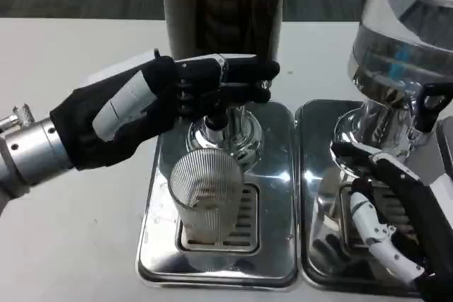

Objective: Grasp the cup under the faucet to collect the drink, then remove the cup.

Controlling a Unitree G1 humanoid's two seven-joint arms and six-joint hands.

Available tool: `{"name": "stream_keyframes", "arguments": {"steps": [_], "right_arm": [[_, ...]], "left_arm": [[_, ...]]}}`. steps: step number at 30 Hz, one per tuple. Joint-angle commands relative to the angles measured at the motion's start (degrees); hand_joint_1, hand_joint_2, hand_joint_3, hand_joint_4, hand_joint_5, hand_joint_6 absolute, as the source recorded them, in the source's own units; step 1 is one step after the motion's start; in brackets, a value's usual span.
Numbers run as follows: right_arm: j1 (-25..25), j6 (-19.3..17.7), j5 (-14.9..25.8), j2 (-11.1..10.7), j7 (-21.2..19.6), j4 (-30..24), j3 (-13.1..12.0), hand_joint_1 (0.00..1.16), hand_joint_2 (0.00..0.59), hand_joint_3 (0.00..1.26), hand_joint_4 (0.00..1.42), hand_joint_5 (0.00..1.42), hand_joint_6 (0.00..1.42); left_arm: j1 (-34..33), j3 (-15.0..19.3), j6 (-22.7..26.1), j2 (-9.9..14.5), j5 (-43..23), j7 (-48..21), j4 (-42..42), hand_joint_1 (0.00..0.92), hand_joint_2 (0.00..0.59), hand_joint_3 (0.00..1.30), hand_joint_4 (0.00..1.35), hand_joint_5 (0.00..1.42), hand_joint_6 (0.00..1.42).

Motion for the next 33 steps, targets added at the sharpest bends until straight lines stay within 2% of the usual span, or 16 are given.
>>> {"name": "stream_keyframes", "arguments": {"steps": [1, 8, 17, 20, 26, 30, 32, 33], "right_arm": [[-1.4, 1.0, 1.8, -0.6, 1.2, 0.3, -0.5, 0.44, 0.586, 0.26, 0.18, 0.15, 0.13], [-2.9, 1.8, 2.7, -1.2, 2.2, 0.8, -0.7, 0.44, 0.586, 0.26, 0.18, 0.15, 0.13], [-5.0, 2.9, 6.7, -1.8, 4.9, 1.7, -1.2, 0.44, 0.582, 0.26, 0.17, 0.16, 0.14], [-5.3, 3.1, 7.0, -1.9, 5.2, 1.7, -1.5, 0.44, 0.533, 0.24, 0.17, 0.16, 0.14], [-5.6, 4.5, 8.7, -2.0, 6.5, 1.7, -1.8, 0.45, 0.501, 0.24, 0.17, 0.17, 0.15], [-6.5, 4.8, 10.0, -2.7, 8.1, 1.8, -1.9, 0.47, 0.447, 0.23, 0.17, 0.18, 0.16], [-6.9, 5.7, 11.5, -3.0, 9.2, 1.9, -1.9, 0.48, 0.442, 0.23, 0.17, 0.18, 0.16], [-7.1, 6.1, 11.9, -3.1, 9.5, 1.8, -2.0, 0.49, 0.419, 0.22, 0.17, 0.18, 0.17]], "left_arm": [[1.6, -1.3, -1.4, 0.4, 1.4, -1.2, -1.4, 0.0, 0.032, 0.2, 0.09, 0.14, 0.03], [3.4, -0.7, -3.9, 1.3, 3.1, 0.3, -2.9, 0.0, 0.032, 0.21, 0.1, 0.14, 0.04], [5.2, -0.2, -7.7, 2.0, 5.1, 2.7, -4.1, 0.0, 0.037, 0.21, 0.1, 0.13, 0.04], [5.6, -0.3, -8.8, 2.2, 5.6, 3.3, -4.4, 0.0, 0.038, 0.21, 0.1, 0.13, 0.04], [6.1, -0.2, -10.2, 2.4, 6.3, 4.0, -4.6, 0.0, 0.039, 0.21, 0.1, 0.13, 0.04], [6.3, -0.2, -11.3, 2.5, 7.0, 4.5, -4.6, 0.0, 0.04, 0.21, 0.1, 0.13, 0.04], [6.3, -0.3, -11.8, 2.4, 7.3, 4.7, -4.6, 0.0, 0.041, 0.2, 0.1, 0.13, 0.04], [6.4, -0.3, -12.2, 2.4, 7.5, 4.9, -4.7, 0.0, 0.042, 0.2, 0.1, 0.12, 0.04]]}}
